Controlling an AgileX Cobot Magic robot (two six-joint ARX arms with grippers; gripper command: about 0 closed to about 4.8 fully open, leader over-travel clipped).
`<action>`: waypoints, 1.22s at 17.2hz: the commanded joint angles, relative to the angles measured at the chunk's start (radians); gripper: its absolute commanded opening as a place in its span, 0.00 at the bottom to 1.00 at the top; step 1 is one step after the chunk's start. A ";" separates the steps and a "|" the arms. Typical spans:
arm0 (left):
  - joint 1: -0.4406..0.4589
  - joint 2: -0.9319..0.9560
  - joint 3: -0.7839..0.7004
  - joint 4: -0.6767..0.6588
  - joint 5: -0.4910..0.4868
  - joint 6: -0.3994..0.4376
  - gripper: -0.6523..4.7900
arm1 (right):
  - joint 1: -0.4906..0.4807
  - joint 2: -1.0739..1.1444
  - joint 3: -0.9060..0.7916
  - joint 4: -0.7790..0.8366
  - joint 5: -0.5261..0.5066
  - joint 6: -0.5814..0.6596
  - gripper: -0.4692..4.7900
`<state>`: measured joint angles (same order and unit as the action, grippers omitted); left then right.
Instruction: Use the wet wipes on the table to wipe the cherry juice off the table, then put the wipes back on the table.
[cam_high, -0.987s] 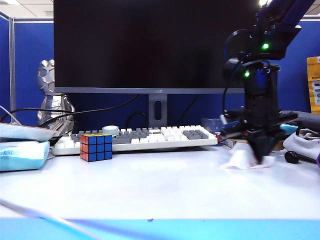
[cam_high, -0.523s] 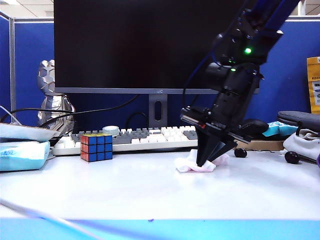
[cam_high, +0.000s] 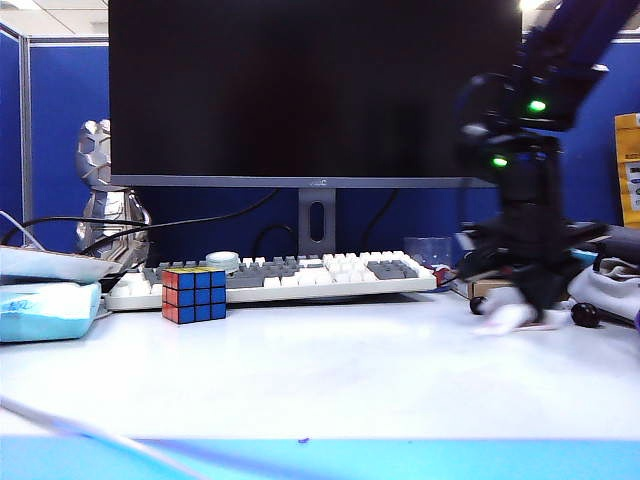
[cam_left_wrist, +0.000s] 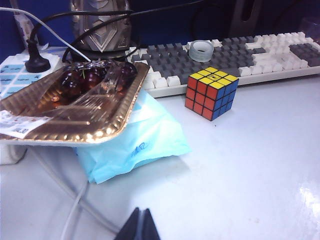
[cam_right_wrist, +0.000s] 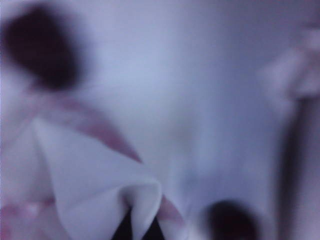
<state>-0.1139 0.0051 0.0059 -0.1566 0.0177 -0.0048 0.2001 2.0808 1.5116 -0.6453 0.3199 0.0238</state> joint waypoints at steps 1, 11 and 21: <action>0.002 -0.003 -0.001 -0.010 0.005 -0.003 0.12 | -0.042 0.027 0.008 0.003 0.033 0.001 0.08; 0.002 -0.003 -0.001 -0.010 0.005 -0.003 0.12 | -0.041 0.028 0.068 -0.052 -0.176 -0.005 0.08; 0.002 -0.003 -0.001 -0.010 0.005 -0.004 0.12 | -0.040 0.028 0.068 -0.035 -0.278 -0.113 0.08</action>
<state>-0.1139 0.0051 0.0059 -0.1562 0.0177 -0.0051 0.1432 2.1048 1.5814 -0.6460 0.1211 -0.0742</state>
